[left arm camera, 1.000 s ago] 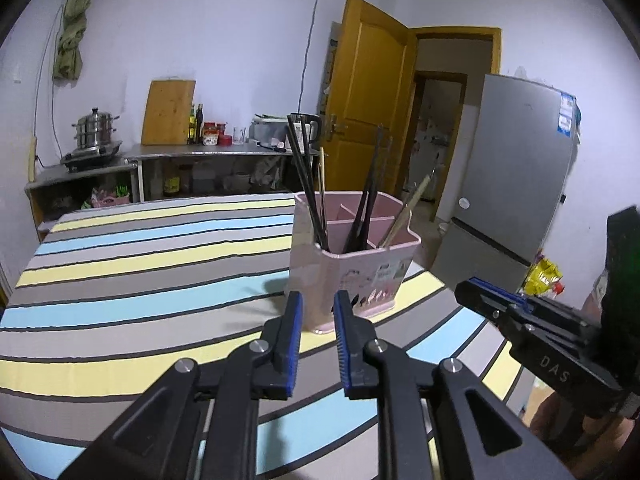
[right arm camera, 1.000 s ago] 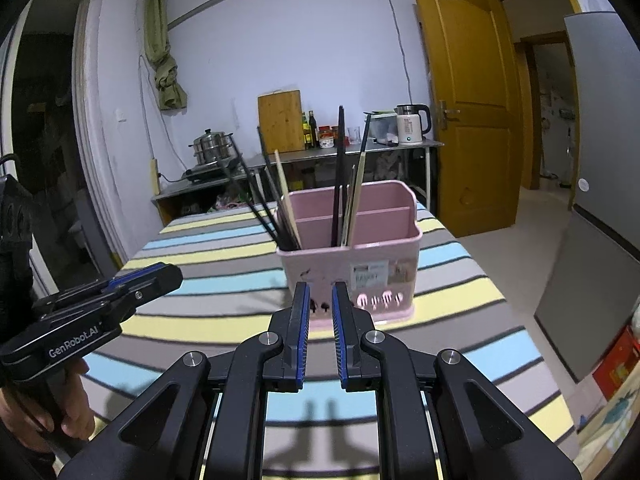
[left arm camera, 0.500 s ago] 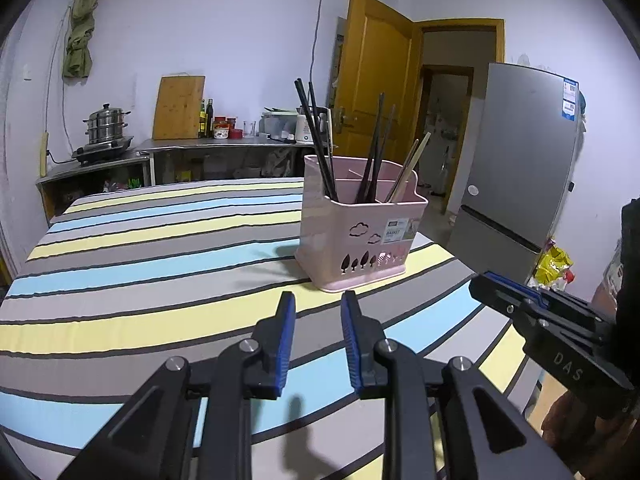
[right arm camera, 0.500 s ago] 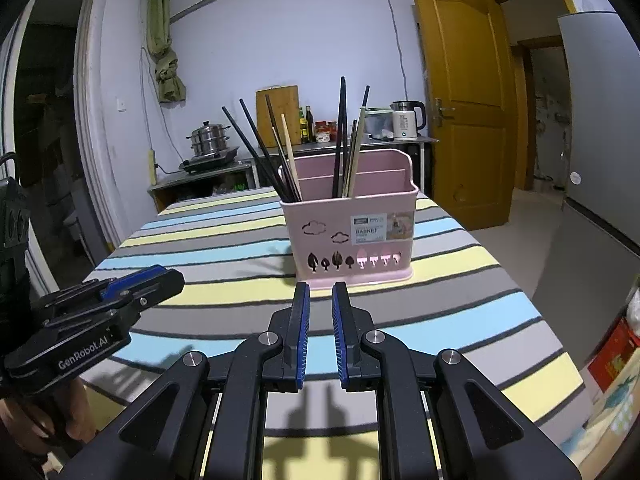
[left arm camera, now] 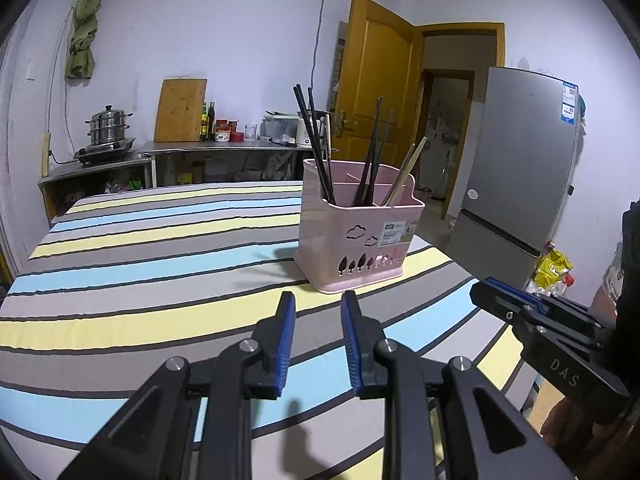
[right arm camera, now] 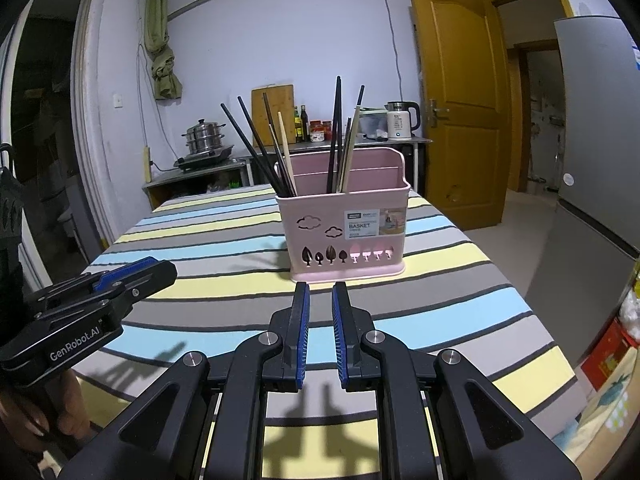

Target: Organize utensils

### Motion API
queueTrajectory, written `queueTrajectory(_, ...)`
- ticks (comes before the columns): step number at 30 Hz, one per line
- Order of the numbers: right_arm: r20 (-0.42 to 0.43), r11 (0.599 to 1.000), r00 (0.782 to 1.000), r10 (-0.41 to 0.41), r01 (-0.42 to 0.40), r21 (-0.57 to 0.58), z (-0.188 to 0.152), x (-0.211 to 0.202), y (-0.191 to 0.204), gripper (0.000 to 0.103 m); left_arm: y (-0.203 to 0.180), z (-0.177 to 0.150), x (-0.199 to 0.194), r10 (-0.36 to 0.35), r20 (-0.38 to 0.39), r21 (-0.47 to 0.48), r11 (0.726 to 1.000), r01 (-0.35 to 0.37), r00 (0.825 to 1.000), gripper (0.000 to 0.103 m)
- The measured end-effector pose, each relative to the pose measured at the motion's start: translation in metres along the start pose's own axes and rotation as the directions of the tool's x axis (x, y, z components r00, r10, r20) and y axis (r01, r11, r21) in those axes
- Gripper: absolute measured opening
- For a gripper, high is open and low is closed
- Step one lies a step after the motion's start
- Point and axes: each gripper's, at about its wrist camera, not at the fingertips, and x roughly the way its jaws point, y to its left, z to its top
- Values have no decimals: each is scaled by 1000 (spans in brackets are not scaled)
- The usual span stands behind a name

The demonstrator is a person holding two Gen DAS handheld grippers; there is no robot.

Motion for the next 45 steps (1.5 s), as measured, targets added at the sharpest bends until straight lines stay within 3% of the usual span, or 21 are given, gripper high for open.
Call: queueTrajectory(45, 4, 1000, 1000, -1, 1, 8, -2, -2, 2, 12, -4, -1, -1, 14, -11, 15, 1000, -14, 1000, 25)
